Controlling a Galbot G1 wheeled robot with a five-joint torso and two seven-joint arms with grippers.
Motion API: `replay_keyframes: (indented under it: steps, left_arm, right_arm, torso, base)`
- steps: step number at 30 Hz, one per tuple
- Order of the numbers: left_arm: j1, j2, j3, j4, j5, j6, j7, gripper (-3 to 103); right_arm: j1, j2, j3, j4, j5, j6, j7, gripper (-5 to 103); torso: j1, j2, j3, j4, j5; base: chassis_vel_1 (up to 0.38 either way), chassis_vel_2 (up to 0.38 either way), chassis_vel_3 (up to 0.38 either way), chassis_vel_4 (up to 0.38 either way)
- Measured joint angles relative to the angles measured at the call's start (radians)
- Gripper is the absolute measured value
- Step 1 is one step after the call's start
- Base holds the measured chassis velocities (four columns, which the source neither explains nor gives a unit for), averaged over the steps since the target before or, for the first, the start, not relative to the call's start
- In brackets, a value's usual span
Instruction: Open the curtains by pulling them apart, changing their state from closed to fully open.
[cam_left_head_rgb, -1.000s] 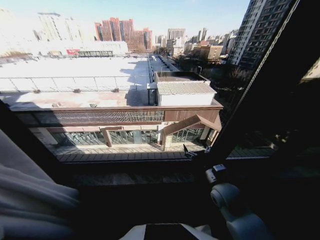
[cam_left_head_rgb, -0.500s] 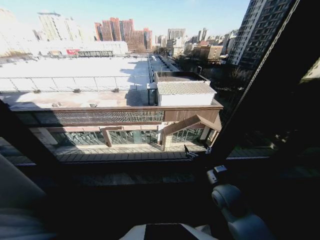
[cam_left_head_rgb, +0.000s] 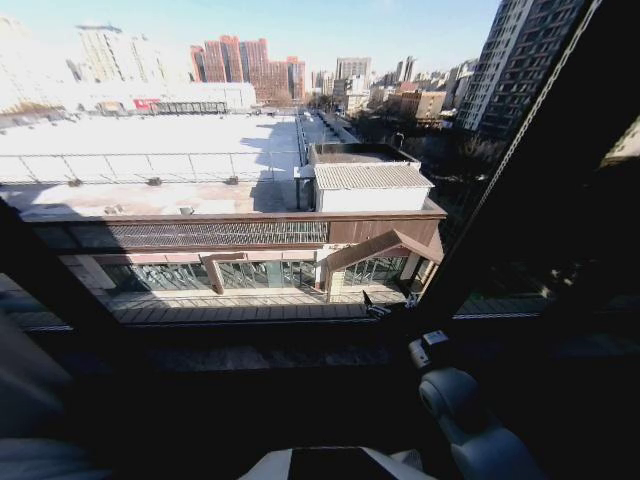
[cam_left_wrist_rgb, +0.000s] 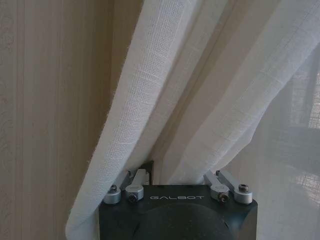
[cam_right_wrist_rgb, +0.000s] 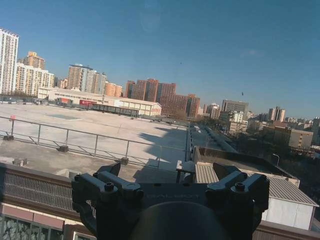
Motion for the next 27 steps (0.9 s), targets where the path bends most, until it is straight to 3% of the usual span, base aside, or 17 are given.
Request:
replay_keyframes:
  steps: [1,4,5,7,8,9,11,13,15,18,21,23,24,25,26,27]
  left_arm:
    - [0.0,0.0,0.0,0.0,0.0,0.0,0.0,35]
    - [0.022,-0.028,0.023,-0.048,0.008,0.0,-0.006,51]
    - [0.022,-0.028,0.023,-0.048,0.008,0.0,-0.006,51]
    - [0.054,-0.077,0.065,-0.119,0.027,-0.015,0.043,57]
    - [0.084,-0.129,0.101,-0.187,0.045,-0.024,0.109,68]
    - [0.084,-0.129,0.101,-0.187,0.045,-0.024,0.109,68]
    - [0.142,-0.246,0.198,-0.317,0.109,-0.025,0.233,73]
    - [0.162,-0.312,0.305,-0.399,0.187,-0.015,0.275,84]
    - [0.16,-0.318,0.334,-0.416,0.202,-0.006,0.277,89]
    - [0.147,-0.311,0.408,-0.472,0.228,0.055,0.29,98]
    - [0.156,-0.292,0.418,-0.478,0.217,0.07,0.323,100]
    - [0.187,-0.268,0.412,-0.479,0.188,0.046,0.41,100]
    - [0.187,-0.268,0.412,-0.479,0.188,0.046,0.41,100]
    - [0.212,-0.254,0.399,-0.477,0.166,-0.015,0.499,100]
    - [0.223,-0.246,0.394,-0.473,0.157,-0.043,0.538,100]
    - [0.26,-0.218,0.38,-0.447,0.134,-0.129,0.657,100]
  right_arm:
    - [0.0,0.0,0.0,0.0,0.0,0.0,0.0,100]
    - [-0.002,-0.007,0.004,0.003,0.006,0.002,0.0,100]
    - [-0.002,-0.007,0.004,0.003,0.006,0.002,0.0,100]
    - [-0.002,-0.005,0.002,0.005,0.007,0.003,0.0,100]
    - [-0.003,-0.002,-0.003,0.009,0.006,0.004,0.0,100]
    - [-0.003,-0.002,-0.003,0.009,0.006,0.004,0.0,100]
    - [-0.003,0.003,-0.016,0.023,0.003,0.002,0.0,100]
    - [-0.003,0.004,-0.021,0.037,0.003,-0.004,0.0,100]
    - [-0.002,0.004,-0.021,0.038,0.003,-0.006,0.0,100]
    - [0.002,-0.005,-0.015,0.035,0.014,-0.01,0.002,100]
    - [0.006,-0.007,-0.013,0.025,0.02,-0.012,0.004,100]
    - [0.01,-0.006,-0.014,0.016,0.024,-0.015,0.007,100]
    - [0.01,-0.006,-0.014,0.016,0.024,-0.015,0.007,100]
    - [0.013,-0.004,-0.015,0.015,0.027,-0.025,0.009,100]
    - [0.014,-0.003,-0.015,0.016,0.029,-0.029,0.009,100]
    - [0.017,0.001,-0.017,0.019,0.034,-0.048,0.018,100]
  torso:
    - [0.0,0.0,0.0,0.0,0.0]
    - [0.0,0.0,0.0,0.0002,0.0001]
    - [0.0,0.0,0.0,0.0002,0.0001]
    - [0.0,0.0,0.0,0.0004,0.0001]
    - [0.0,0.0,0.0,-0.0001,0.0001]
    - [0.0,0.0,0.0,-0.0001,0.0001]
    - [0.0,0.0,0.0,0.0006,0.0003]
    - [0.0,0.0,0.0,0.0005,0.0006]
    - [0.0,0.0,0.0,0.0002,0.0006]
    - [0.0,0.0,0.0,-0.0001,0.0005]
    - [0.0,0.0,0.0,-0.0001,0.0001]
    - [0.0,0.0,0.0,0.0001,0.0]
    - [0.0,0.0,0.0,0.0001,0.0]
    - [0.0,0.0,0.0,0.0002,0.0001]
    - [0.0,0.0,0.0,0.0002,0.0003]
    - [0.0,0.0,0.0,0.0002,0.0002]
  base:
    - [0.0,0.0,0.0,0.0]
    - [0.0,0.0,0.0,0.0]
    - [0.0,0.0,0.0,0.0]
    - [0.0,0.0,0.0,0.0]
    - [0.0,0.0,0.0,0.0]
    - [0.0,0.0,0.0,0.0]
    - [0.0,0.0,0.0,0.0]
    - [0.0,0.0,0.0,0.0]
    - [0.0,0.0,0.0,0.0]
    - [0.0,0.0,0.0,0.0]
    - [0.0,0.0,0.0,0.0]
    - [0.0,0.0,0.0,0.0]
    - [0.0,0.0,0.0,0.0]
    - [0.0,0.0,0.0,0.0]
    - [0.0,0.0,0.0,0.0]
    - [0.0,0.0,0.0,0.0]
